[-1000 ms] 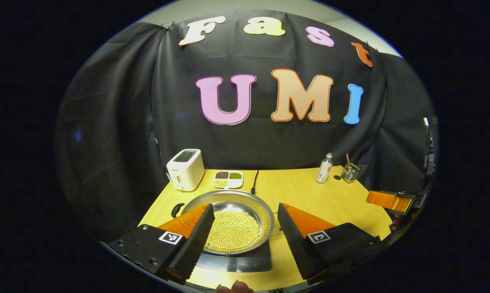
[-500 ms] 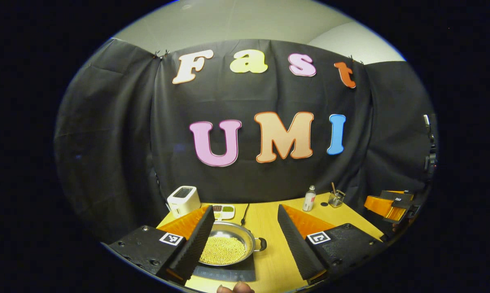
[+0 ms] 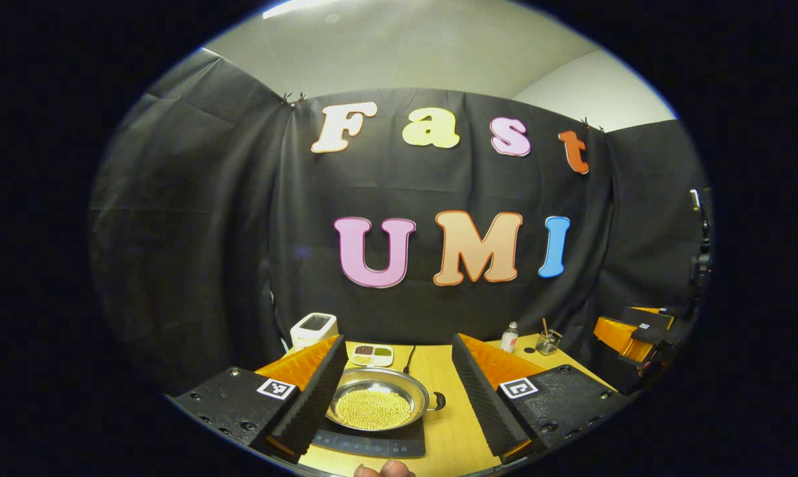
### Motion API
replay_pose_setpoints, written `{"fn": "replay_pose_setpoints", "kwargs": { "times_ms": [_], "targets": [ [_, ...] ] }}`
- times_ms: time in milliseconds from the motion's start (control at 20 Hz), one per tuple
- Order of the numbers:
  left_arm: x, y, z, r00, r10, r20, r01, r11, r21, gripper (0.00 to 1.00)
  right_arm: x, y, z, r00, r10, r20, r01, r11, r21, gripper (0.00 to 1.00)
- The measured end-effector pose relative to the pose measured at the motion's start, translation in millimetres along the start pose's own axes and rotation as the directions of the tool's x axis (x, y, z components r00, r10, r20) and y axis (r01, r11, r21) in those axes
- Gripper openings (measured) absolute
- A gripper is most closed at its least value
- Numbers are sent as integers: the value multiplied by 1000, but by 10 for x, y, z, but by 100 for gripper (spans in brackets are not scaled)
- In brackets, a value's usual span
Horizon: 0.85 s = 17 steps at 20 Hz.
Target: First push the handle of the pot to place it horizontally, then grasp the pot with both hands and set it on the induction cooktop.
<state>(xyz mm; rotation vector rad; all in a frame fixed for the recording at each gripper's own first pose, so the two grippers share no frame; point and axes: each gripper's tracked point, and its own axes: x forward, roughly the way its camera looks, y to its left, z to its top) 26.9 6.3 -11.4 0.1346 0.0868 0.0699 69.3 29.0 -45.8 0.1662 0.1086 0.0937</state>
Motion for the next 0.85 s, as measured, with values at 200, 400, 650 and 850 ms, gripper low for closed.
{"fn": "replay_pose_setpoints", "kwargs": {
  "times_ms": [200,400,650,850],
  "targets": [
    [-64,-85,254,995,-61,78,64,997,-33,94,-253,158,295,998,-9,56,9,1000,-5,93],
    [-165,-57,329,992,-90,93,89,996,9,93,-420,181,381,998,-11,59,12,1000,-2,94],
    [-301,-247,325,993,-79,85,78,997,21,94,-525,-58,492,997,-15,70,12,999,49,94],
    [-222,-471,280,995,-82,54,83,997,-5,94,-587,-281,472,998,-14,63,11,998,57,100]
  ]
}}
